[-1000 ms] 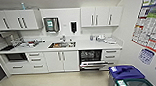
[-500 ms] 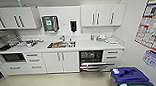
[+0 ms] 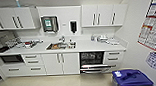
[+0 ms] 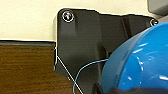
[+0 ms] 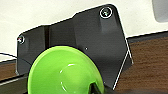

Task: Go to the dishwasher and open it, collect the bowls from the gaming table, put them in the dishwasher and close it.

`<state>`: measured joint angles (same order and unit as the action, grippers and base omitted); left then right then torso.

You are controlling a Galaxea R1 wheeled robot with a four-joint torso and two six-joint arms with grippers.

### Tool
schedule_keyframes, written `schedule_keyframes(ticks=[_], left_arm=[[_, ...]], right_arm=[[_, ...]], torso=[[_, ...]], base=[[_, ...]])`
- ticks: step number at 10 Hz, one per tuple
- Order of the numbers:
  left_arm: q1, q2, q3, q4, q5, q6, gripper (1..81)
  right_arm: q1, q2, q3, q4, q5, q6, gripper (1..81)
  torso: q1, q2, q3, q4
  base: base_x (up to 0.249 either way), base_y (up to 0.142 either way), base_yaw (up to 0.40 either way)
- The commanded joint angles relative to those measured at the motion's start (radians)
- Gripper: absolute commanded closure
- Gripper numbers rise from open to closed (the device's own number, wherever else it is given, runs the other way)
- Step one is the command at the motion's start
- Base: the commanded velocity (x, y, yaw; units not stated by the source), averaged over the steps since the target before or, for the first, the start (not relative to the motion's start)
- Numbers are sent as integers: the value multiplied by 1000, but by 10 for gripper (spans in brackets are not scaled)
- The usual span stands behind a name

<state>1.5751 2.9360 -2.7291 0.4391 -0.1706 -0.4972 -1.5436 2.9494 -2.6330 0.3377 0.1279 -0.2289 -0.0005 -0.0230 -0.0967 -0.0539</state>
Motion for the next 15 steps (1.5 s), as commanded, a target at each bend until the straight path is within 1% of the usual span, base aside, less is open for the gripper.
schedule_keyframes(ticks=[1, 15], left_arm=[[-26, -12, -1, -7, 43, 2, 811], [-26, -12, -1, -7, 43, 2, 811]], right_arm=[[38, -8, -1, -3, -60, -4, 811], [41, -10, -5, -5, -60, -4, 811]], torso=[[1, 0, 0, 0], [1, 0, 0, 0]], base=[[138, 0, 0], [168, 0, 0]])
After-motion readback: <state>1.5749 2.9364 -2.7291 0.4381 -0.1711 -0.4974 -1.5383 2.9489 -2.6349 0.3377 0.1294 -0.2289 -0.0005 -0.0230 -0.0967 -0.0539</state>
